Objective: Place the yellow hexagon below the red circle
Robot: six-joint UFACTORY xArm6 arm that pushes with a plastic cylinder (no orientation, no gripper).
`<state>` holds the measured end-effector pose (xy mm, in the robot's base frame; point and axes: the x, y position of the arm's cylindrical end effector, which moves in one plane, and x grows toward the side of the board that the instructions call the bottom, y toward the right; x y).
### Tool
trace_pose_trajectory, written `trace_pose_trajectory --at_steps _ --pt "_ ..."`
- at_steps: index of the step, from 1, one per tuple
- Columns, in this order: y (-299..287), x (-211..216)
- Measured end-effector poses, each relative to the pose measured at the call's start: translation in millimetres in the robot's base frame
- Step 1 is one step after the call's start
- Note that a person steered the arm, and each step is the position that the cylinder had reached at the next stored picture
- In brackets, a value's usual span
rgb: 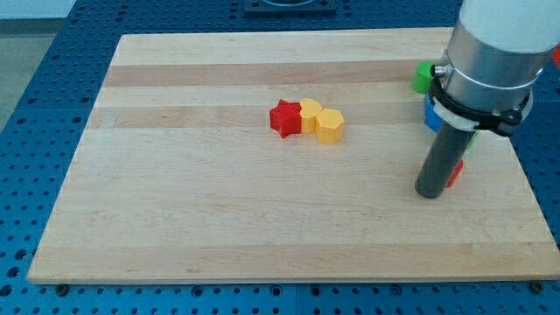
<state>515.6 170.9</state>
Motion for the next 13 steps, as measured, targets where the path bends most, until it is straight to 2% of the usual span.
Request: trace_pose_trajectory --at_steps 2,4,9,10,12,13 --pt "7 -7" --pt "-40 -13" --pt "-62 -146" --pt "-96 -147" --pt "-111 -143" --pt "-117 -118"
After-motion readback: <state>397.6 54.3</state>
